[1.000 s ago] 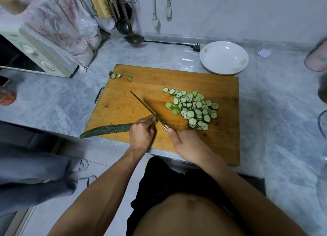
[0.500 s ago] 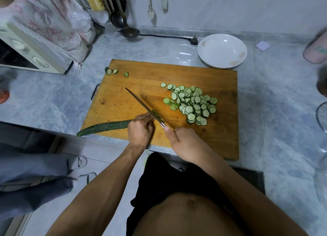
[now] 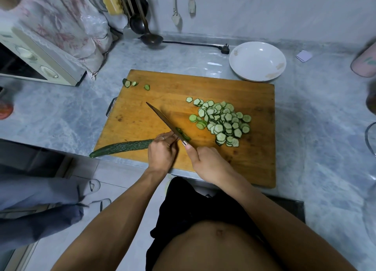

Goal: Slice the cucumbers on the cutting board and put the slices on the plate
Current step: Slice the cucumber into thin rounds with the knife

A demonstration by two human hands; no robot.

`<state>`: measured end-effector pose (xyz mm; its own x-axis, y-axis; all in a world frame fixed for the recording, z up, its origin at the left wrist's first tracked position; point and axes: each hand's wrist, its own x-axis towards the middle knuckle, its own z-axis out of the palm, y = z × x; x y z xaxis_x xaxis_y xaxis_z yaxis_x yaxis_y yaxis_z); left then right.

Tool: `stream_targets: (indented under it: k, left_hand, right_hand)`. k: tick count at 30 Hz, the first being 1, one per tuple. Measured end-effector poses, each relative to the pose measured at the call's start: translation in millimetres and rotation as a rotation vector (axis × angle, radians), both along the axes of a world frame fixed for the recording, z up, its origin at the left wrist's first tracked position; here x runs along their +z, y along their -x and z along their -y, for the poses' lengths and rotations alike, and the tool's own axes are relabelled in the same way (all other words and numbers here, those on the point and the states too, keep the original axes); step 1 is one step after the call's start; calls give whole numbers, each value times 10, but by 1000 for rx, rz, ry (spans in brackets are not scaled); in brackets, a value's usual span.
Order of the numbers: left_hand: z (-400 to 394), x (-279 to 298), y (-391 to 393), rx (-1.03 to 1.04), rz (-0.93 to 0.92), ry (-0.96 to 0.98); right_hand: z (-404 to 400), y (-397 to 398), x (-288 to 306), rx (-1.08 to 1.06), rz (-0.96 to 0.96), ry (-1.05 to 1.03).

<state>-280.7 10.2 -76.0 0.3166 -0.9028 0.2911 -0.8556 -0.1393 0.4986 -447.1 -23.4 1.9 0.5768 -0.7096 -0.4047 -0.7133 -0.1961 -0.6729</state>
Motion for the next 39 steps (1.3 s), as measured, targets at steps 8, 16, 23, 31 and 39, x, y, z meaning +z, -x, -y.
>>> stream_targets:
  k: [8,16,23,31,39]
  left_hand:
    - [-50,11,-32,-24,-39,36]
    - [-24,73,11,-38,57,29]
    - [-24,82,9,-18,66,-25]
    - [-39,108,40,0,16,-13]
    - [-42,32,-81,-66,-1,-10]
  right_hand:
    - [119,62,46,-73,53,-22]
    - [49,217,81,-61,61,-13]
    - [-100,195,138,10,44,71]
    - [-190,255,208,11,2,30]
    - [-257,209,237,-20,23,-23]
